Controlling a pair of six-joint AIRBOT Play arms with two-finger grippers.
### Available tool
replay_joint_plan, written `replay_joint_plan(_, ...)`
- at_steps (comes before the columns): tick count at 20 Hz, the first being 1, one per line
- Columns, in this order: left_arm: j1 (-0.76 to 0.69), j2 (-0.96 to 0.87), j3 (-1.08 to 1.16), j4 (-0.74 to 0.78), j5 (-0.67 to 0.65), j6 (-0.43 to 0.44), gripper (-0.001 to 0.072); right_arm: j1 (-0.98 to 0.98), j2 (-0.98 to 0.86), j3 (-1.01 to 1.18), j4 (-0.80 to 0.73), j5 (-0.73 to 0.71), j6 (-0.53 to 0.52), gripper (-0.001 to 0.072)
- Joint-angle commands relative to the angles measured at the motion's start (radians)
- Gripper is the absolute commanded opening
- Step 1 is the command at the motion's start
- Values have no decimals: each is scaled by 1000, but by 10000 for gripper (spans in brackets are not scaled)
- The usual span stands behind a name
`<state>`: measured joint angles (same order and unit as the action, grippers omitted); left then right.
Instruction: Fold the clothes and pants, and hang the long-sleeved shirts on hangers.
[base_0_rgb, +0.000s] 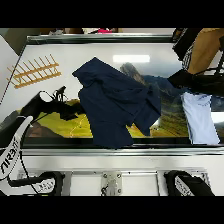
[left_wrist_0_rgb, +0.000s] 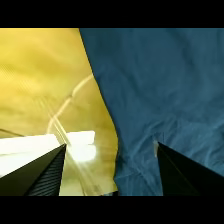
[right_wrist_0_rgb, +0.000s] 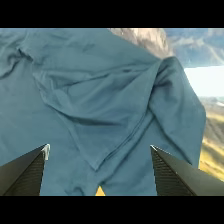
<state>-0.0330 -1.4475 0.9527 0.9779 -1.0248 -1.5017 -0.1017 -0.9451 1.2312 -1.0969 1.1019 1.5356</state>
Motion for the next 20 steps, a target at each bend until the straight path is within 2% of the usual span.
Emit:
replay_joint_plan(1,-85,-29,-97,-66,58,21,601,-1,27,-25,1,7,7,705)
replay_joint_plan(6,-192,-97,-33,-88,93,20,599,-1,26,-26,-3,32,8,704)
replay_joint_plan(7,-203,-106,-23,-87,109,16,554,-3,26,-29,-20,53,4,705)
replay_joint_plan(8,-208,-109,-13,-87,117,11,251,-3,27,-39,-58,78,5,704)
replay_joint_plan(9,-204,-102,-3,-82,119,13,9,-4,27,-58,-113,120,16,704)
replay_joint_plan(11,-171,-60,9,-78,116,23,15,-4,27,-140,-219,217,76,704)
replay_joint_plan(13,-129,-9,9,-79,105,32,15,-4,26,-290,-257,237,158,704)
replay_joint_plan(14,-113,9,9,-79,93,38,15,-2,26,-385,-248,206,216,704)
replay_joint_plan(16,-93,30,9,-79,70,60,15,7,19,-565,-183,84,267,702)
replay_joint_plan(17,-89,30,9,-80,57,63,15,14,12,-638,-137,21,271,635)
replay_joint_plan(18,-90,29,8,-76,49,66,15,23,1,-700,-85,-42,270,475)
replay_joint_plan(19,-90,29,9,-74,48,66,15,37,-10,-742,-40,-97,270,443)
replay_joint_plan(20,-90,29,9,-74,48,66,15,56,-22,-768,1,-144,270,445)
